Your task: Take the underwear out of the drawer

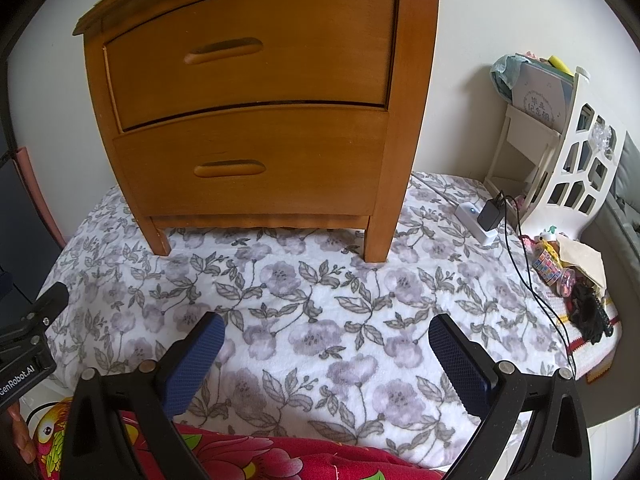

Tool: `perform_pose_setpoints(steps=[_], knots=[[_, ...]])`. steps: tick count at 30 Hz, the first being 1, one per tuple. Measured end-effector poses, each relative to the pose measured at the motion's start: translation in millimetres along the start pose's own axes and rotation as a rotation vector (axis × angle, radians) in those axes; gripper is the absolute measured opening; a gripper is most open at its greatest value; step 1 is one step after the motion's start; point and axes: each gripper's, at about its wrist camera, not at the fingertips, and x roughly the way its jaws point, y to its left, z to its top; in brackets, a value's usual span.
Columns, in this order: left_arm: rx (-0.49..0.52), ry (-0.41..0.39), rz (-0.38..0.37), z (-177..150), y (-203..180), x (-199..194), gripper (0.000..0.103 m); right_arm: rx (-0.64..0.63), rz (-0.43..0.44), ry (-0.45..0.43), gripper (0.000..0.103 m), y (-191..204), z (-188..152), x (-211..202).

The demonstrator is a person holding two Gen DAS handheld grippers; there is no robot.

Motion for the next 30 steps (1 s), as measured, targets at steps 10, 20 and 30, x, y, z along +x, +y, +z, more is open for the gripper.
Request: perform_pose_setpoints(steps=[10, 20, 30], knots=[[-0.001, 0.0, -0.001, 0.2, 0.3, 0.1, 0.103, 0.0, 0.0, 0.0, 0.103, -0.3, -0.1, 0.2], [-0.002, 0.0, -0.001, 0.4, 0.4, 0.1, 0.103, 0.0, 0.0, 0.001, 0.103, -0.1, 0.3, -0.4], [0.008, 0.003, -0.006, -2.0, -0.9, 2.8, 0.103, -0.015, 0.006, 0.0, 0.103, 1.1, -0.4, -1.6]])
